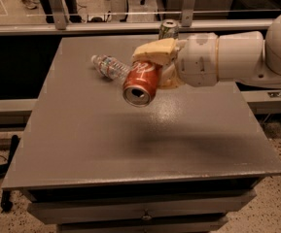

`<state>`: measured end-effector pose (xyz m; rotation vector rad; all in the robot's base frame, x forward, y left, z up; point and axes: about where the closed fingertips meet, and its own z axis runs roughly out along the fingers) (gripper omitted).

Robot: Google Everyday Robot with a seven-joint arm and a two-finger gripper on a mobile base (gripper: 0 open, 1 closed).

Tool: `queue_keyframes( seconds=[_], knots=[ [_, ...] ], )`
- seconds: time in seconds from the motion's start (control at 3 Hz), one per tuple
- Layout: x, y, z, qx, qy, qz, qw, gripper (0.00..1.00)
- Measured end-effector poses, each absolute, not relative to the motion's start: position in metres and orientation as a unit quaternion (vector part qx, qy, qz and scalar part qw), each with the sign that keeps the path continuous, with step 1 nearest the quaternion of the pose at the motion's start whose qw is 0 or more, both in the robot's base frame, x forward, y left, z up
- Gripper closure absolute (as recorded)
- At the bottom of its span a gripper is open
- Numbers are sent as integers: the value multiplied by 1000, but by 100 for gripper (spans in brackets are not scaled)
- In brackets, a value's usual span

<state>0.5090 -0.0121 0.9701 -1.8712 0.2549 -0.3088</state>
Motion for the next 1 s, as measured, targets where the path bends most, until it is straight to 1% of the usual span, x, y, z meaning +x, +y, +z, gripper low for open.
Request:
queue_keyframes(
  seconds=[0.33, 0.67, 1.0],
  knots=[
    [511, -12, 968, -801, 77, -153, 573, 100],
    [511, -11, 969, -801, 77, -153, 573, 100],
    [506, -9, 971, -807, 36, -180, 561, 100]
  ],
)
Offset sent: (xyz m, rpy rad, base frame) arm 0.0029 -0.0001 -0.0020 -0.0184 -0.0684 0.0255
